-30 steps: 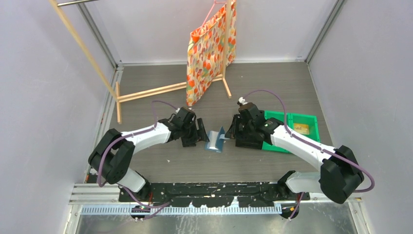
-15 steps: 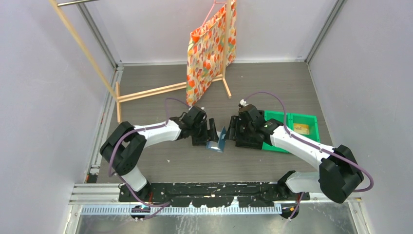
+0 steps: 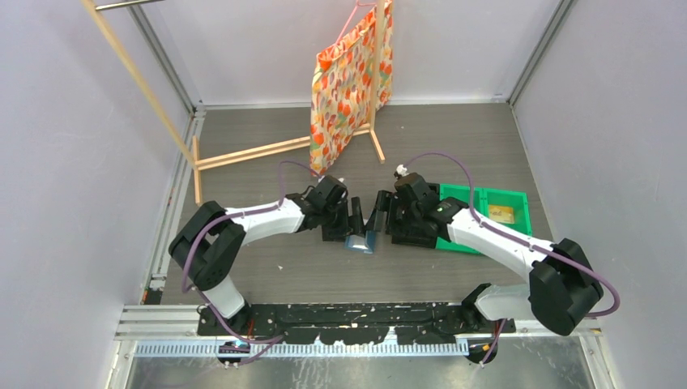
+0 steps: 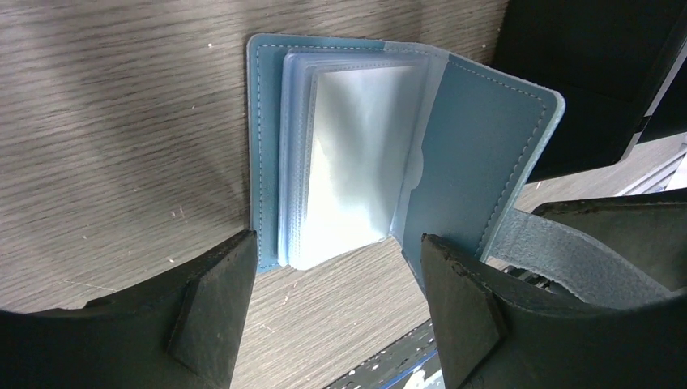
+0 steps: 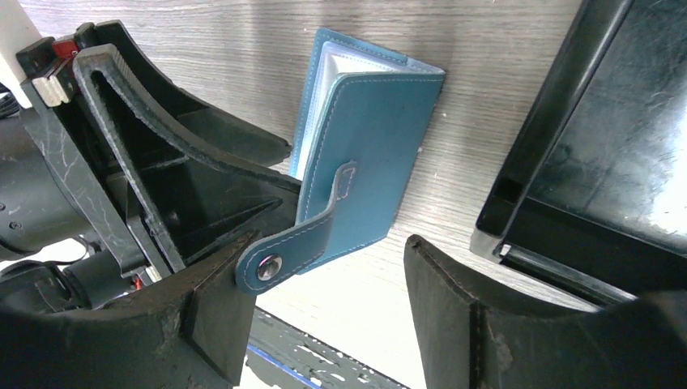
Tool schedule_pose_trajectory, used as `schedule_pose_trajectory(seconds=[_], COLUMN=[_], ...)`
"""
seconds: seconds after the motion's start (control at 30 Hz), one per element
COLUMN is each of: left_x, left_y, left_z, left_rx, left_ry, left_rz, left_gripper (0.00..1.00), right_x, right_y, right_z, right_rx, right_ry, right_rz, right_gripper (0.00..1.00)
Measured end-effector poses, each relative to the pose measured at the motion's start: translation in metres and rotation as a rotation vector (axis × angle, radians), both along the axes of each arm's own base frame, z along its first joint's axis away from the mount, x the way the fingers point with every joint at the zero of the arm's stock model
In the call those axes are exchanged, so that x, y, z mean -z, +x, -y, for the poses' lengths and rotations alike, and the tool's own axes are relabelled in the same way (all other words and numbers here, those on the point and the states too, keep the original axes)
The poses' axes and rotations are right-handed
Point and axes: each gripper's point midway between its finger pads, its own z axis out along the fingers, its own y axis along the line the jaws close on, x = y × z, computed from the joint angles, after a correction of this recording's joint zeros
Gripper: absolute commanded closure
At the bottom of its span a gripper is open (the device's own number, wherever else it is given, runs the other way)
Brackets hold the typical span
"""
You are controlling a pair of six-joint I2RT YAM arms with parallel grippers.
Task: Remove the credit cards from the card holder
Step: Open the card holder at the center of the board.
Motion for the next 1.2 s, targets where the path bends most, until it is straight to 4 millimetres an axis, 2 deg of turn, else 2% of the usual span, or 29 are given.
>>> schedule_pose_trajectory(seconds=[0.13, 0.37, 0.5, 0.83, 1.07, 1.2], left_x=[0.0, 0.003, 0.004, -0.002, -0.001, -0.007], left_y=[-0.002, -0.005, -0.005, -0.001, 0.001, -0.002], left_z=[0.002, 0.006, 0.007, 0.014, 0.009, -0.003], left_rx=[0.021, 0.038, 0.041, 0.046, 0.036, 0.021], left_ry=[0.004, -0.001, -0.006, -0.037, -0.017, 0.004], left_rz=[0.009, 0.003, 0.002, 0.03, 0.045, 0.073], left_gripper=[0.27, 0.3, 0.3, 0.31, 0.31, 0.31], right_x=[0.005, 0.009, 0.013, 0.016, 0.018, 0.019], right_y=[0.0, 0.006, 0.005, 0.005, 0.008, 0.004], right_z=[-0.003, -0.008, -0.007, -0.004, 0.002, -0.001], right_rx=[0.018, 0.029, 0.034, 0.047, 0.069, 0.056], right_ry=[0.003, -0.026, -0.046, -0.064, -0.095, -0.076], right_rz=[-0.025, -0.032, -0.031, -0.027, -0.017, -0.018], right_gripper=[0.44, 0.44, 0.49, 0.98, 0.99, 0.99])
